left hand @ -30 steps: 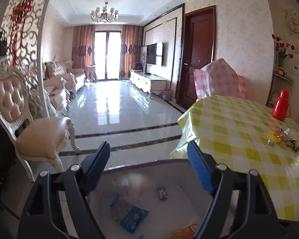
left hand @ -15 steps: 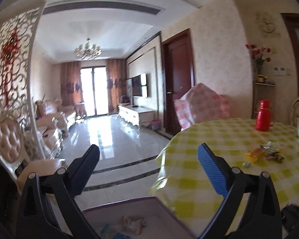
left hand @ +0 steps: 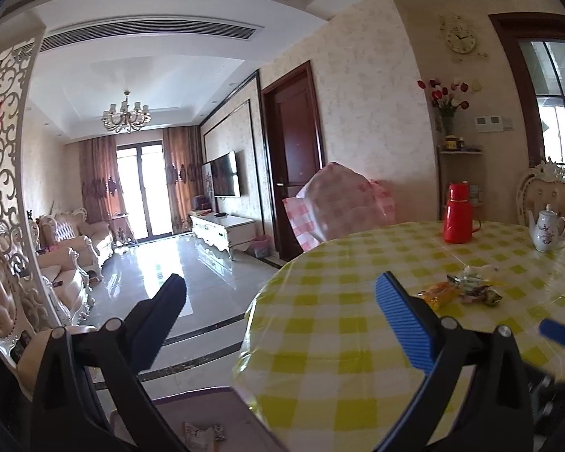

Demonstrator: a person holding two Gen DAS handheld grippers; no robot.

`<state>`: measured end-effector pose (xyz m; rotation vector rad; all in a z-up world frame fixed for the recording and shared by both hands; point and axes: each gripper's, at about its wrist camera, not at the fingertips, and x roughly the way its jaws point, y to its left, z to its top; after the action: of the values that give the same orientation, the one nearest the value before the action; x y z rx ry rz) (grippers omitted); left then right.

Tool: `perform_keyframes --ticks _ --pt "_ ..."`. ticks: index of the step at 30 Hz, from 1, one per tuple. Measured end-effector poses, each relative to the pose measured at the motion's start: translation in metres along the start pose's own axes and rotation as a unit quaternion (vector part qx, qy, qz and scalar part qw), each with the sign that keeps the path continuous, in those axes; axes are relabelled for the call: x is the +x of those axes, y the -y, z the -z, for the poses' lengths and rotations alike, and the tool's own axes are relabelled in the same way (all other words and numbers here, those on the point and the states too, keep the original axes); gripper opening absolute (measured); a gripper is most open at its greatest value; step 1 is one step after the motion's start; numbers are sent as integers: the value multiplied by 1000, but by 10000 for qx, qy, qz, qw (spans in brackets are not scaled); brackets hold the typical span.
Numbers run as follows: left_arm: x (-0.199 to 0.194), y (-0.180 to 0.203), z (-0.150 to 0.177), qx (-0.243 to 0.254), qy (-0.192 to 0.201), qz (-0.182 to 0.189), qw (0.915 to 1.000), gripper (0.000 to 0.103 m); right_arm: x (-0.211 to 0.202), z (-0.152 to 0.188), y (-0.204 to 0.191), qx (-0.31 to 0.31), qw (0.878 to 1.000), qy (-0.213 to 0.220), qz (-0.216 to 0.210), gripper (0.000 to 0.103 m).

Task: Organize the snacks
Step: 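Swing both open tools back toward the snacks on the table, then grasp the green snack bag with the right tool while the left tool grasps the small white-blue packet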

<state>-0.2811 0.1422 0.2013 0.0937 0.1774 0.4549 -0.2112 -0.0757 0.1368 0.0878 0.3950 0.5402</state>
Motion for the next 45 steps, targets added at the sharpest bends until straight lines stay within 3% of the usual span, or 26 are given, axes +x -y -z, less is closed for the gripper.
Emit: perform_keyframes --ticks 9,12,15,18,20,23,26,32,33,36,39,42,45 --pt "63 51 -1 304 -377 247 9985 101 57 -23 134 700 9911 -448 1040 88" --pt "107 80 6 346 -823 484 9948 101 84 -25 190 943 9815 -745 1492 88" --pt "166 121 27 334 -1728 940 9799 101 114 -20 235 1166 9711 -1056 1793 88" --pt "224 172 60 231 -2642 1462 9530 101 152 -14 277 1334 9594 -1393 2056 88" --pt "246 198 78 229 -2927 1552 9433 101 179 -9 297 1354 9529 -1659 2146 88" --pt "266 232 100 290 -3145 1666 9341 101 207 -5 302 1203 9581 -1893 1781 88" --pt "273 252 114 573 -3139 1654 9332 101 244 -8 286 432 9632 -2203 1475 88" --pt "297 241 119 791 -3366 1571 9251 101 297 -17 269 -277 9593 -2544 1197 88" --pt "299 236 119 776 -3410 1632 9225 101 303 -17 267 -330 9579 -2609 1154 86" --pt "312 217 122 543 -3614 1910 9110 101 304 -18 264 -344 9595 -2607 1005 50" --pt "325 202 124 472 -3670 1803 9114 101 288 -17 263 -385 9595 -2553 1126 41" --pt "339 198 124 421 -3646 1783 9130 101 273 -18 268 -158 9617 -2431 1255 40" --pt "351 211 124 490 -3634 1987 9089 101 260 -15 270 -5 9625 -2317 1413 40"
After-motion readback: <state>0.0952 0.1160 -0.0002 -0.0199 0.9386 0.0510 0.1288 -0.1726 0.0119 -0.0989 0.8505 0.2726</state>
